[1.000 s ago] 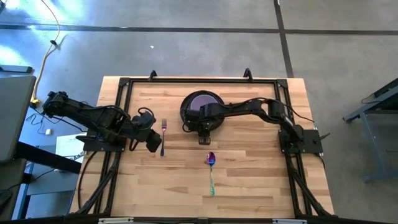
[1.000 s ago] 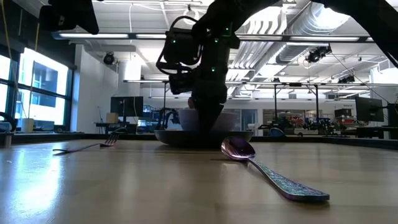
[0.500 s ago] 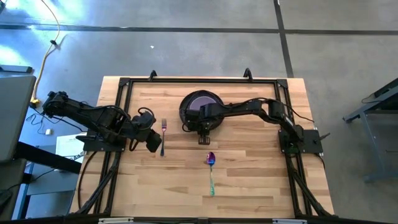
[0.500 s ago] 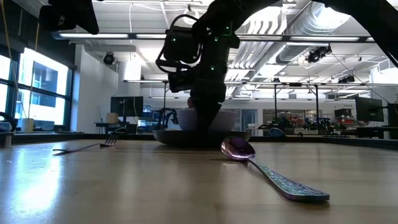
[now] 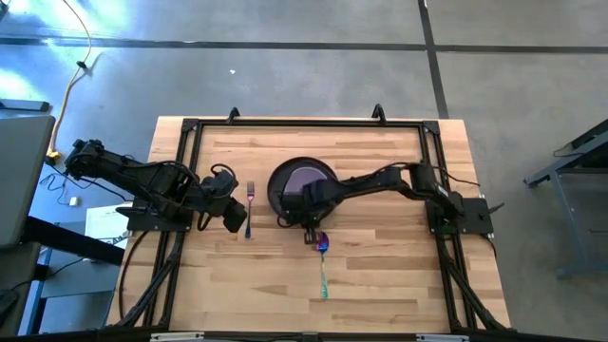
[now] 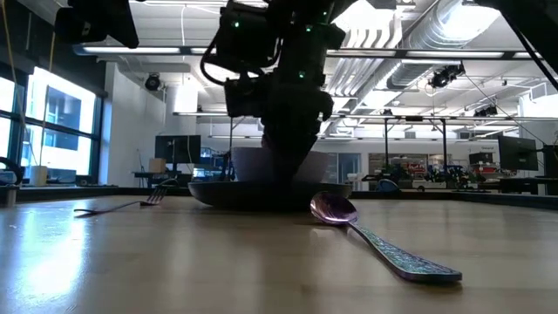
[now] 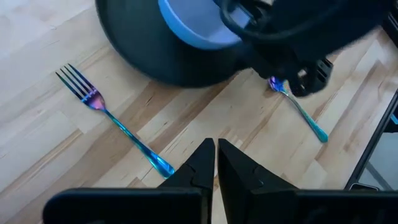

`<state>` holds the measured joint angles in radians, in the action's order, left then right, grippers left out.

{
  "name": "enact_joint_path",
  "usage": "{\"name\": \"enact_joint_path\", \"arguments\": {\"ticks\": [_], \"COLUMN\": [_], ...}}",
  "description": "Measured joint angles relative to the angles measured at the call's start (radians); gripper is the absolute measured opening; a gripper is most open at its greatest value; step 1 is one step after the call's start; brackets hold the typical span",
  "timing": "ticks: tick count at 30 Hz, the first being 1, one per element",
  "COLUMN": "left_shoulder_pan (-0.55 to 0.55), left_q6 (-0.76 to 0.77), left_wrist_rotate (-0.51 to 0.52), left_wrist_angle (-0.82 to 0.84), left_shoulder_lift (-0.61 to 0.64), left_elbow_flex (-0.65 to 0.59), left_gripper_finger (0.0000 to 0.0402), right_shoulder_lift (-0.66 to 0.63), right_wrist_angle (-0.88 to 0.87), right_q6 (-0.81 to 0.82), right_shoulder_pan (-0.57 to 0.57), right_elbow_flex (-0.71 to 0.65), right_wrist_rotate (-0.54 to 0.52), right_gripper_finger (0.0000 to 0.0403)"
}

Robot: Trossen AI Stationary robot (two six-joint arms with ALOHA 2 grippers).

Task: Set table place
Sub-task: Move the black plate to the center of the table, then put the dark purple spoon on top of the bowl

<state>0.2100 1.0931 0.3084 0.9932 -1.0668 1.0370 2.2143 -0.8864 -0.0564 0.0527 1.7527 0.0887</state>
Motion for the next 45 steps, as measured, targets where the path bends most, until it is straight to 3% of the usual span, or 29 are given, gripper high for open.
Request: {"name": "enact_joint_path", "arguments": {"ticks": [18, 33, 45], "left_shoulder_pan": [0.000, 0.000, 0.000], "left_q6": [-0.001, -0.023, -0.029], "left_wrist_rotate": [-0.010, -0.011, -0.013], "left_wrist_angle": [0.000, 0.000, 0.005], "left_shoulder_lift": [0.000, 0.000, 0.000], "left_elbow_flex": [0.000, 0.000, 0.000], "left_gripper_finger": [0.0008, 0.0008, 0.0008], "right_shoulder_lift": [0.000, 0.001, -0.072], "right_wrist_angle": [0.031, 0.030, 0.007], "right_q6": [0.041, 0.057, 0.106], "right_shoulder_pan": [0.059, 0.053, 0.056], "right_elbow_flex": [0.000, 0.000, 0.000], "right_wrist_rotate": [0.032, 0.035, 0.020], "right_gripper_finger": [0.0002, 0.0086, 0.0094]}}
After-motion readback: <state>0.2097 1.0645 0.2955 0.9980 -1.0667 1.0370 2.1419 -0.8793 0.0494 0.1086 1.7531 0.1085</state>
